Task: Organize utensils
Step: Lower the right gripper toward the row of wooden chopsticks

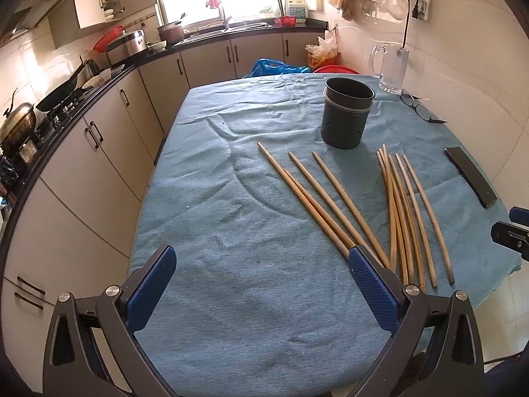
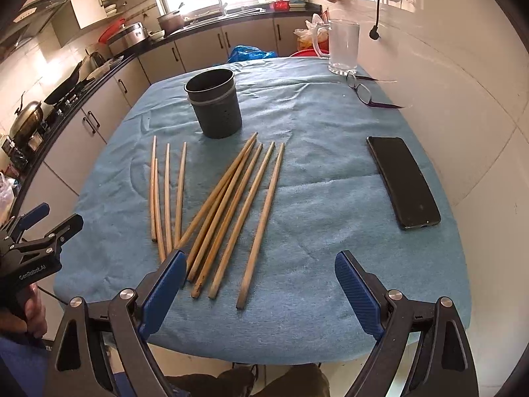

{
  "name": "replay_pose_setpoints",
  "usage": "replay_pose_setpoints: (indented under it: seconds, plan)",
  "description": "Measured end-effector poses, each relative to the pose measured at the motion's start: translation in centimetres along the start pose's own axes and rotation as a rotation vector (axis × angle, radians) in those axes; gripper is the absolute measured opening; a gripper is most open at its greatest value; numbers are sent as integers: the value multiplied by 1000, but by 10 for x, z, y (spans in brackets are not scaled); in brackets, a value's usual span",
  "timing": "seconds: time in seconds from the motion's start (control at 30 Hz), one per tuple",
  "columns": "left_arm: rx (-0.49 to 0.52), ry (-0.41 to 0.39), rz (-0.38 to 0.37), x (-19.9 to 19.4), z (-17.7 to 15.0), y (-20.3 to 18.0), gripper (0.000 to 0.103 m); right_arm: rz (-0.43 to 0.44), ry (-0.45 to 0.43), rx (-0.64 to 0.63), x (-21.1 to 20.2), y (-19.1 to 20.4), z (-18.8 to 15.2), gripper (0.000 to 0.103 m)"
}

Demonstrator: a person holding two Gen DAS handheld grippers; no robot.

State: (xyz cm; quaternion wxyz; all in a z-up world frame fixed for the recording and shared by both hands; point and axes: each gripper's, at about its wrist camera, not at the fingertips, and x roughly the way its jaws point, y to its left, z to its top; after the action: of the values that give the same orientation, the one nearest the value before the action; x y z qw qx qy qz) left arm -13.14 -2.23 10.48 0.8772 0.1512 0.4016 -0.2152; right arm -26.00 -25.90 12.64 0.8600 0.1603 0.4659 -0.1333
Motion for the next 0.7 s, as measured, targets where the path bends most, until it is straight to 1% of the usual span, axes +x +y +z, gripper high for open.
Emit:
replay_pose_setpoints:
  seconds: [0.4,0.7]
  plan:
    - [-1,12,6,1,-1,-1,103,11,-8,-23,-2,4,0,94]
    - [2,12,11,2,-1,-4,103,17,-20,-16,-6,0,-1,94]
